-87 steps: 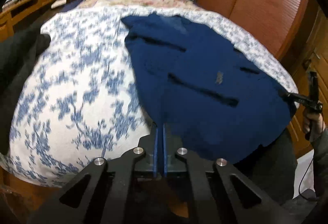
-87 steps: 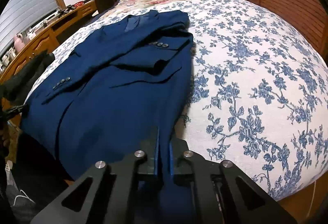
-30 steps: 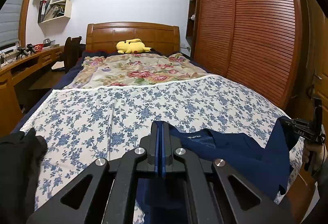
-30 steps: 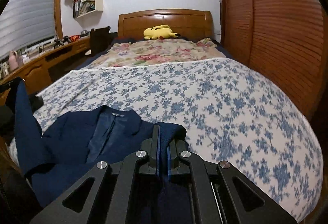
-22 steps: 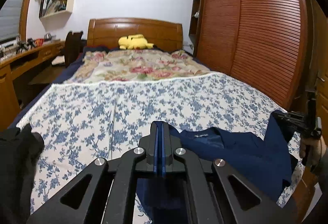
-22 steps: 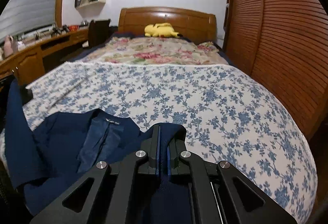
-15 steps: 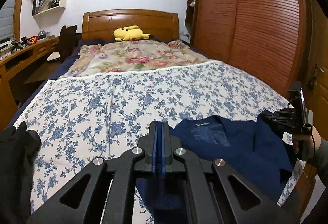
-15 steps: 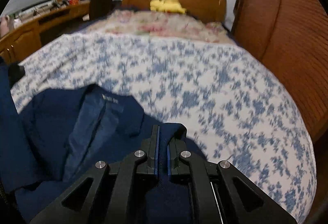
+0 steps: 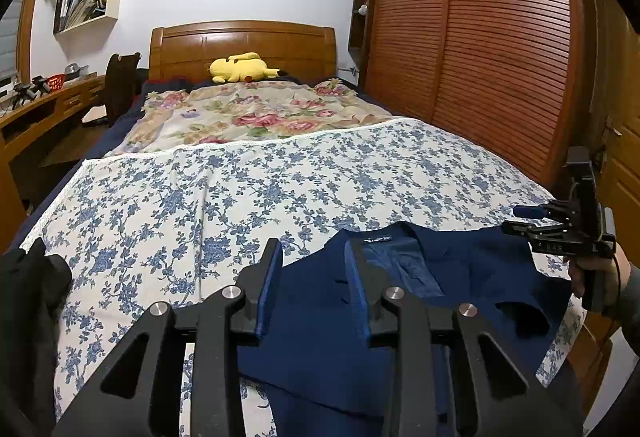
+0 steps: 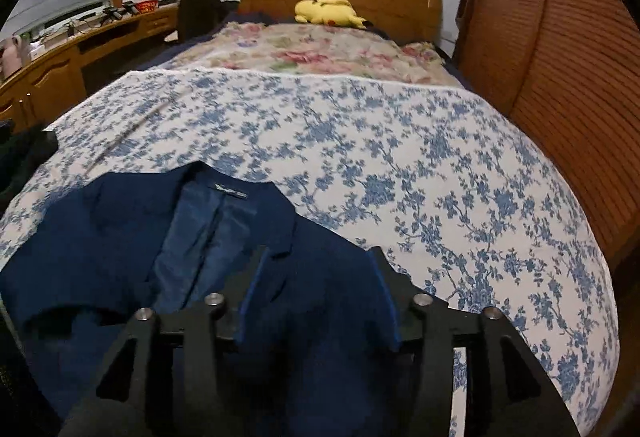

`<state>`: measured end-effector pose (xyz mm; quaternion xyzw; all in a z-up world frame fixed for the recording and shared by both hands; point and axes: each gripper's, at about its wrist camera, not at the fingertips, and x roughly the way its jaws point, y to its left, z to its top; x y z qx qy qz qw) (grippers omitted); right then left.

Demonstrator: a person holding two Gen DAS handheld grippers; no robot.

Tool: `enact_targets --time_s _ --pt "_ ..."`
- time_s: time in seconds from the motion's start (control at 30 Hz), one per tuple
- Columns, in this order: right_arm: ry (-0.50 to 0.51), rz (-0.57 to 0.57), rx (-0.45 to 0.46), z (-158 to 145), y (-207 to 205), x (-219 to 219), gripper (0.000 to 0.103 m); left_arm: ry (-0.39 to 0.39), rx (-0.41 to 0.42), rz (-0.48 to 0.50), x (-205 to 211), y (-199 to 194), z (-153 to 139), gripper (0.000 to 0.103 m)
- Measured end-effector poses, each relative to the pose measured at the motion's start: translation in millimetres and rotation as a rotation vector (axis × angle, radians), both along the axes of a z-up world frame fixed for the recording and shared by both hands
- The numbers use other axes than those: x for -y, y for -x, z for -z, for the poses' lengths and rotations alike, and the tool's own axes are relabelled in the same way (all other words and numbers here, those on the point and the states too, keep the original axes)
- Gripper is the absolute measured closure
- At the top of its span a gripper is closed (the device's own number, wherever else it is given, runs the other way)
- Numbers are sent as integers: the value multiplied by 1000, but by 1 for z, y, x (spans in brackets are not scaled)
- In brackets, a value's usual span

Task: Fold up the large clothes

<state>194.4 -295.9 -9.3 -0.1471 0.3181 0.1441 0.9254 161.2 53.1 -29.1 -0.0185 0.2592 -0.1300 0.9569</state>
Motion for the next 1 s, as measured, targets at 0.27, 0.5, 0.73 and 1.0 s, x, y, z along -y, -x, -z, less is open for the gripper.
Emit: enact_targets --time_s 0.27,0.5,0.73,1.0 --pt "-13 -143 -51 9 37 -38 43 -6 -21 8 -10 5 9 47" --pt "32 -285 -98 23 64 -75 42 10 -42 -26 -33 16 26 35" --pt "56 -311 -112 21 74 -72 42 -17 -91 -40 -43 20 47 33" --pt "114 -362 -98 17 92 -86 42 -22 -91 -30 -42 20 49 33"
